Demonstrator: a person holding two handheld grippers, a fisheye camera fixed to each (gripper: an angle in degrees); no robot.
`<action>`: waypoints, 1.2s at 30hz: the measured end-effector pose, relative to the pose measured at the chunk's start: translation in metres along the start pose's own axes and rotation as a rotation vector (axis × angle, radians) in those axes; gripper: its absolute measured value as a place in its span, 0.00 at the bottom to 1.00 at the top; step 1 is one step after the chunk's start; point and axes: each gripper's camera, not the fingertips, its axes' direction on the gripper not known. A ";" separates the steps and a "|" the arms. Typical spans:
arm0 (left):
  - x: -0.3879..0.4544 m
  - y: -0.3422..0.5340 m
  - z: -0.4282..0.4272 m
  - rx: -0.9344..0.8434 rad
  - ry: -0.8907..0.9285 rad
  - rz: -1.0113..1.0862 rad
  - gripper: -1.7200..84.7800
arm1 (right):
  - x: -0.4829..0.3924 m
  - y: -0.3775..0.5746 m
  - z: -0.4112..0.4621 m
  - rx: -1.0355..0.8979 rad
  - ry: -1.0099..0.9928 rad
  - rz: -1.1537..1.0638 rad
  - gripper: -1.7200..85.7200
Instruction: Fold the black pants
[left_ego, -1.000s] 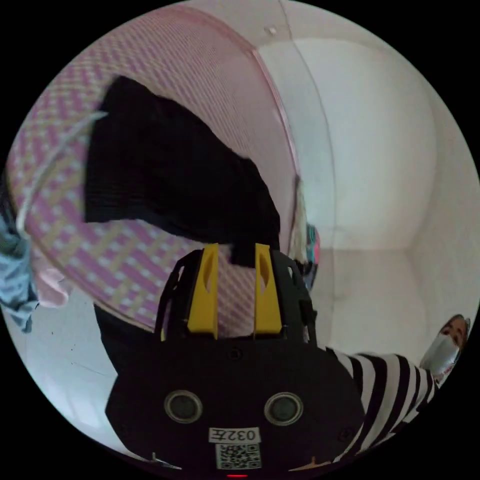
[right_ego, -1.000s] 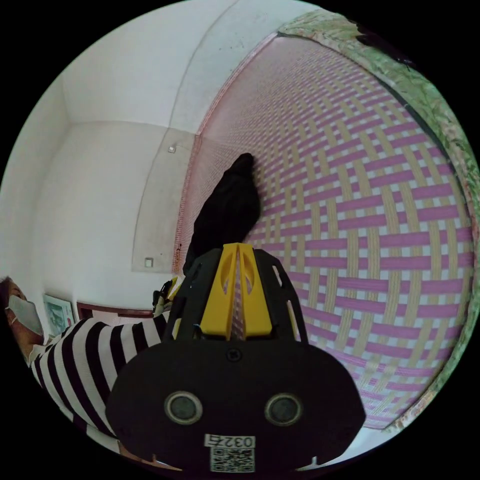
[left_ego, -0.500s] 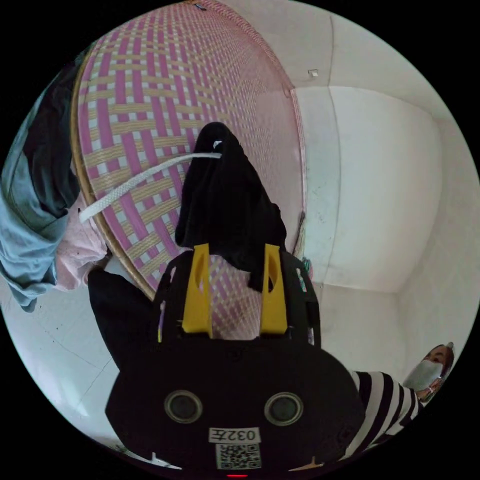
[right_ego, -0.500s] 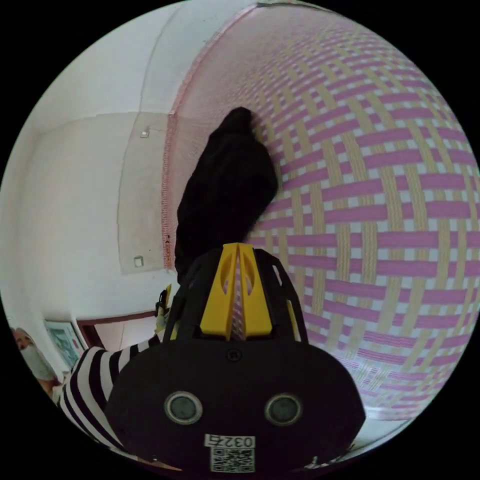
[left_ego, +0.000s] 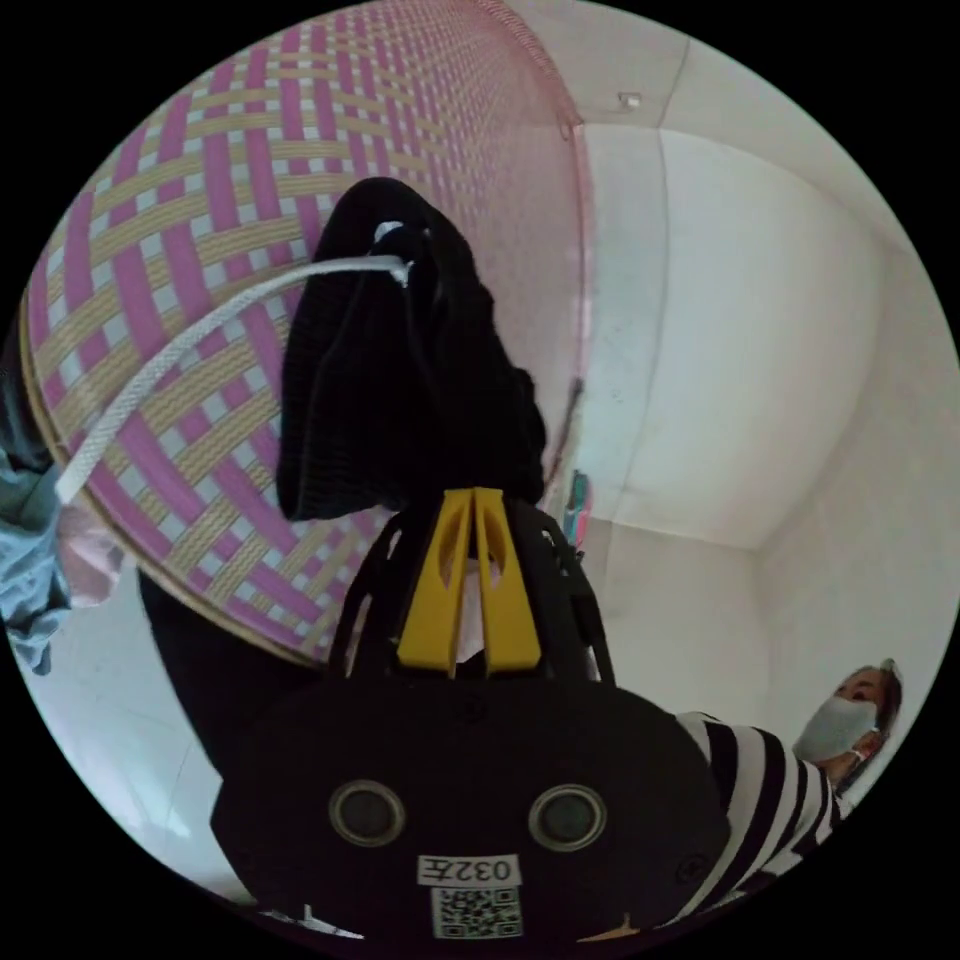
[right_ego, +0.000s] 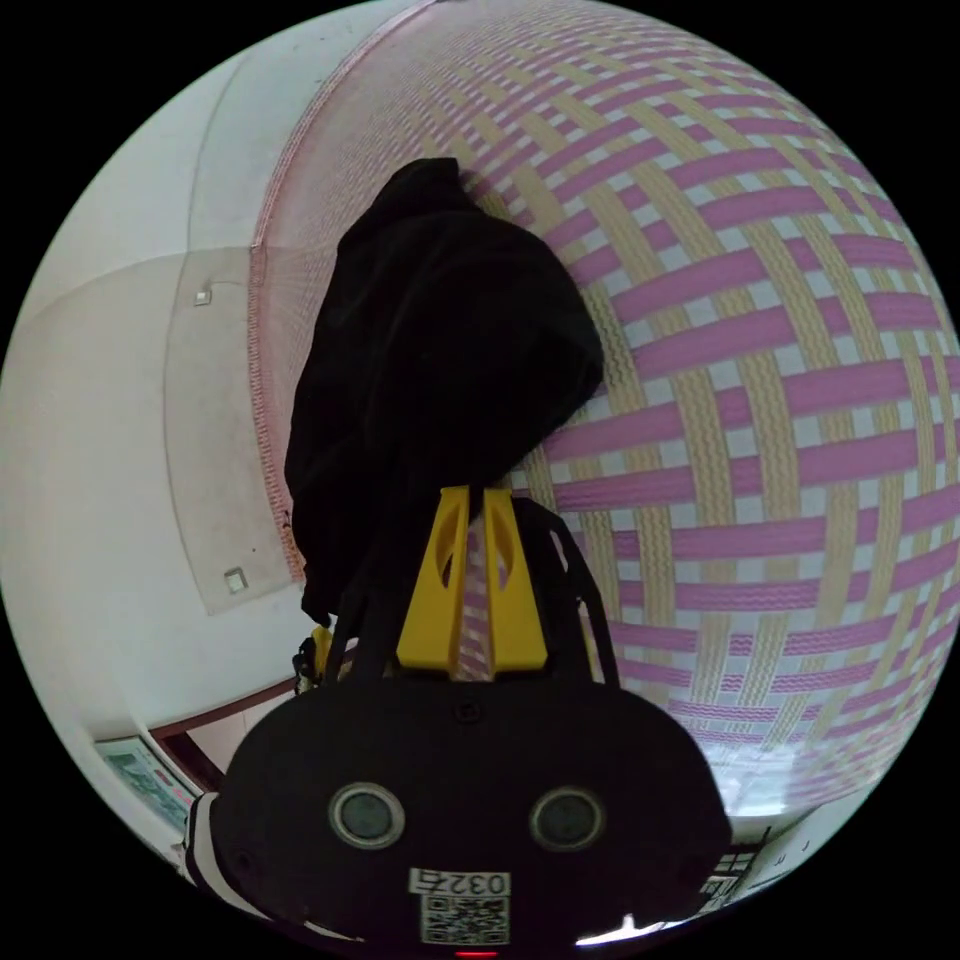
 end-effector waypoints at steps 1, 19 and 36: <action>0.002 -0.005 -0.003 0.028 0.087 0.013 0.02 | 0.001 0.002 0.004 -0.004 0.003 -0.003 0.02; -0.015 -0.026 -0.048 -0.018 -0.118 0.046 0.03 | 0.038 0.153 -0.093 0.524 0.522 -0.204 0.01; -0.067 -0.019 -0.030 0.121 -0.070 -0.086 0.11 | 0.136 0.210 -0.067 0.473 0.192 -0.032 0.01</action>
